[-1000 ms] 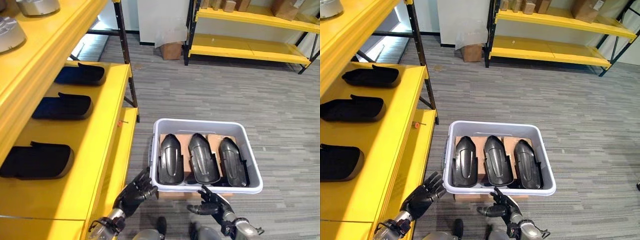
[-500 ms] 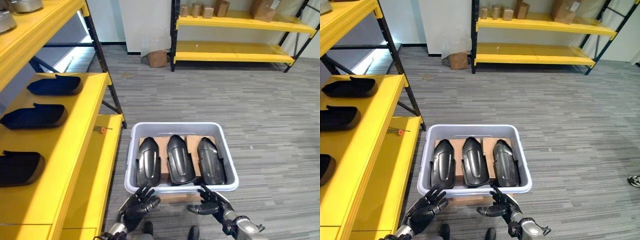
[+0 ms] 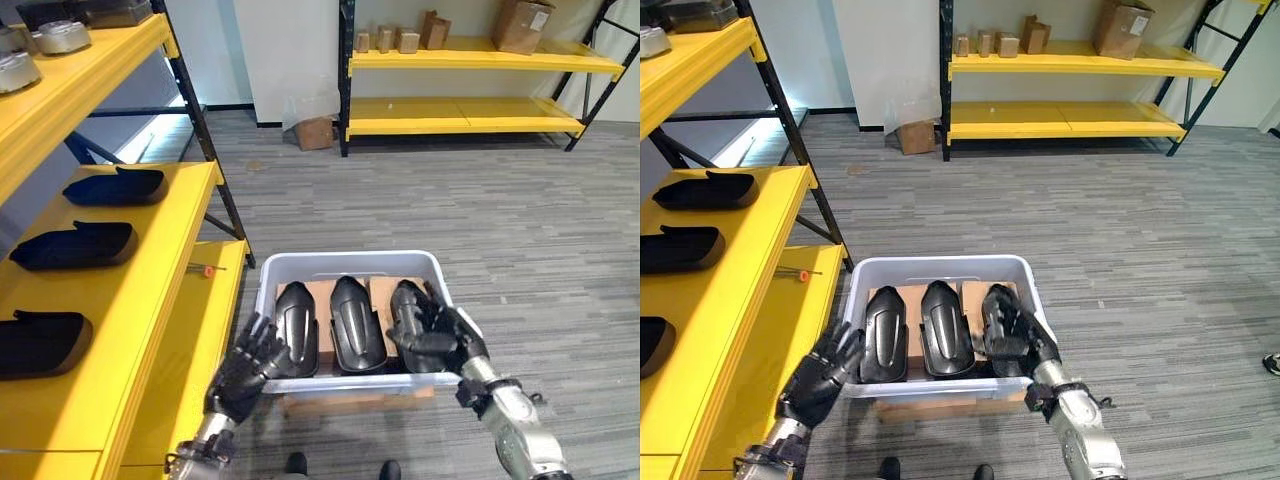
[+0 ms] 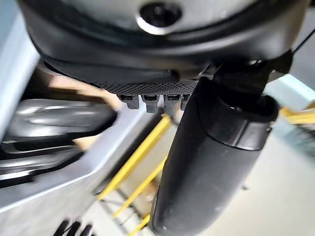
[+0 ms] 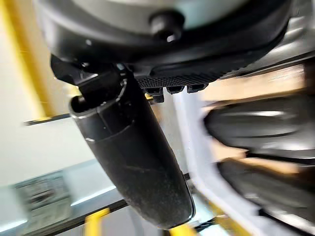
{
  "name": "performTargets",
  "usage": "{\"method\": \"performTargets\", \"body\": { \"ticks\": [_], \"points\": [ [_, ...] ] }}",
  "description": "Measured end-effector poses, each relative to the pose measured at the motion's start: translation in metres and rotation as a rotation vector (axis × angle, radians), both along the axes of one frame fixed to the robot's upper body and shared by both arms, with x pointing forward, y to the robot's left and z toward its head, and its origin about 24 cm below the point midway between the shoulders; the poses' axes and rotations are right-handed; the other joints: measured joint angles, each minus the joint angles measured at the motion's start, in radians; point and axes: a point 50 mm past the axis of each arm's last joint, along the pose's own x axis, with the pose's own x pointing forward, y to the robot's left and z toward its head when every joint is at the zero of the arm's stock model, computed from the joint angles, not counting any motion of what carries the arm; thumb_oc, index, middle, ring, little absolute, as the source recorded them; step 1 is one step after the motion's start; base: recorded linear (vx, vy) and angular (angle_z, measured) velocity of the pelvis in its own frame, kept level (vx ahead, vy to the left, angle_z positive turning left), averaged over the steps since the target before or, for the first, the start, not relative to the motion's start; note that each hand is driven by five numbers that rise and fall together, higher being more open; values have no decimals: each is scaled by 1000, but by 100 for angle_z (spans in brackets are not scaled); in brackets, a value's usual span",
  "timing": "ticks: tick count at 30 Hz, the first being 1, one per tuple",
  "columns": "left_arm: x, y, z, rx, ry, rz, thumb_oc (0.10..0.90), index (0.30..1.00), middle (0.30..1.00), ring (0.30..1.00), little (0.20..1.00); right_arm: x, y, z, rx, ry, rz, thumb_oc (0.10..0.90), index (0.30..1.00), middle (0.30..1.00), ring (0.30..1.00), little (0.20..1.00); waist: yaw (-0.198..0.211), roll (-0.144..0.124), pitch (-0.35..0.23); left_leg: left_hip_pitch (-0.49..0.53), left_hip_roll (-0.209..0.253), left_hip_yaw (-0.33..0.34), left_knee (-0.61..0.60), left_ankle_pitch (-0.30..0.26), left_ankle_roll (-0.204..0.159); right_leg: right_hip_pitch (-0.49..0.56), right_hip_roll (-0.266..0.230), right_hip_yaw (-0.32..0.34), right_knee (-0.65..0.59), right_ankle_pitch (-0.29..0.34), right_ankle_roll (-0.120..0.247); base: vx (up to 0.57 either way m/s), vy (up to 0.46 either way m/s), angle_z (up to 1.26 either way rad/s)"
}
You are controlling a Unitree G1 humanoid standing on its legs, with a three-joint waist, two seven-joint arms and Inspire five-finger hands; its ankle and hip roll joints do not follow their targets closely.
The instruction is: Move parts from the plastic box to the shelf.
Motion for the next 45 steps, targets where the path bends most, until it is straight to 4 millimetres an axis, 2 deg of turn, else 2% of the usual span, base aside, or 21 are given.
{"method": "performTargets", "body": {
  "ticks": [3, 4, 6, 11, 16, 18, 19, 22, 25, 27, 29, 31, 33, 35, 36, 41, 45],
  "points": [
    [3, 3, 8, 0, -41, 27, 900, 1000, 1000, 1000, 1000, 5, 1, 18, 9, -76, 5, 900, 1000, 1000, 1000, 1000, 6, 0, 0, 0, 0, 6, 0, -1, 1, -3, 0, 6, 0, 0, 0, 26, 13, -9],
    [5, 3, 12, -2, -58, 32, 900, 1000, 1000, 1000, 1000, 6, 0, 28, 30, -115, 4, 900, 1000, 1000, 1000, 1000, 24, -1, 0, 0, 0, 16, 0, -4, 1, -9, 0, 18, 0, 4, -2, 31, 7, -14],
    [5, 1, 11, -11, -59, 38, 900, 1000, 1000, 1000, 1000, 6, 1, 31, 31, -126, 4, 900, 1000, 1000, 1000, 1000, 29, -1, 0, -1, -2, 15, 0, -5, 0, -9, -1, 18, 5, 8, -6, 19, 2, -6],
    [7, -5, 14, -31, -76, 36, 900, 1000, 1000, 1000, 1000, 8, -2, 30, 22, -107, -51, 900, 1000, 1000, 1000, 1000, 47, -8, 1, -2, -2, 14, 0, -5, 1, -9, -1, 17, 6, 8, -6, 13, -1, 0],
    [10, -5, 22, -44, -110, 38, 900, 1000, 1000, 1000, 1000, 18, -11, 15, -83, -22, -148, 900, 1000, 1000, 1000, 1000, 73, -29, 2, -5, -2, 9, 0, -5, 0, -10, -1, 12, 7, 6, -5, 7, -3, 1],
    [12, -6, 24, -44, -113, 30, 900, 1000, 1000, 1000, 1000, 20, -14, 11, -143, -3, -172, 900, 1000, 1000, 1000, 1000, 80, -35, 2, -6, -2, 8, 0, -5, 0, -10, -1, 12, 7, 6, -5, -14, -5, 2],
    [12, -6, 25, -38, -112, 20, 900, 1000, 1000, 1000, 1000, 22, -16, 10, -279, -9, -173, 900, 1000, 1000, 1000, 1000, 82, -40, 4, -11, -3, 4, 0, -4, 0, -14, -2, 9, 7, 6, -5, -25, -6, 8],
    [12, -5, 25, -24, -103, 1, 900, 1000, 1000, 1000, 1000, 22, -15, 12, -469, -50, -136, 900, 1000, 1000, 1000, 1000, 79, -49, 11, -23, -4, -8, 1, -2, -1, -19, -2, -3, 7, 6, -5, -26, -8, 12],
    [13, -4, 26, -14, -102, -11, 900, 1000, 1000, 1000, 1000, 22, -8, 18, -662, -114, 30, 900, 1000, 1000, 1000, 1000, 80, -66, 24, -54, -4, -10, 6, 4, -7, -46, -2, -5, 7, 9, -7, -103, -84, 2],
    [17, -4, 29, -11, -114, -16, 900, 1000, 1000, 1000, 1000, 22, -1, 19, -724, -141, 98, 900, 1000, 1000, 1000, 1000, 81, -80, 53, -69, -1, -13, 17, 7, -13, -55, 2, -7, 8, 11, -9, -230, -116, 3],
    [24, -1, 36, 17, -133, -46, 900, 1000, 1000, 1000, 1000, 23, 6, 24, -806, -204, 176, 900, 1000, 1000, 1000, 1000, 83, -100, 73, -131, 5, -16, 46, 7, -15, -104, 8, -8, 10, 21, -17, -169, -72, 1],
    [39, 4, 50, 65, -182, -81, 900, 1000, 1000, 1000, 1000, 32, 14, 40, -933, -320, 246, 900, 1000, 1000, 1000, 1000, 86, -114, 145, -190, 13, -25, 65, 18, -25, -153, 18, -9, 9, 46, -29, -134, -57, 1],
    [47, 2, 56, 70, -207, -95, 900, 1000, 1000, 1000, 1000, 36, 16, 45, -991, -361, 255, 900, 1000, 1000, 1000, 1000, 82, -110, 194, -200, 16, -31, 69, 25, -26, -159, 21, -14, 10, 52, -31, -131, -58, 4],
    [58, -2, 75, 95, -273, -127, 900, 1000, 1000, 1000, 1000, 41, 16, 62, -1153, -483, 280, 900, 1000, 1000, 1000, 1000, 85, -110, 252, -243, 21, -34, 79, 25, -25, -195, 26, -15, 10, 57, -31, -81, -45, 0],
    [60, -3, 78, 96, -282, -128, 900, 1000, 1000, 1000, 1000, 44, 16, 67, -1195, -507, 280, 900, 1000, 1000, 1000, 1000, 87, -110, 273, -245, 24, -34, 79, 27, -26, -197, 29, -14, 10, 65, -40, -87, -37, -3],
    [64, -1, 87, 123, -306, -137, 900, 1000, 1000, 1000, 1000, 46, 8, 80, -1297, -575, 274, 900, 1000, 1000, 1000, 1000, 84, -109, 325, -289, 28, -31, 92, 32, -36, -240, 37, -6, 10, 75, -47, -76, -4, -5],
    [68, -9, 88, 118, -300, -162, 900, 1000, 1000, 1000, 1000, 46, 10, 81, -1312, -598, 270, 900, 1000, 1000, 1000, 1000, 81, -92, 357, -315, 29, -25, 95, 32, -36, -266, 38, -3, 10, 79, -48, -77, 4, -4]
  ]
}}
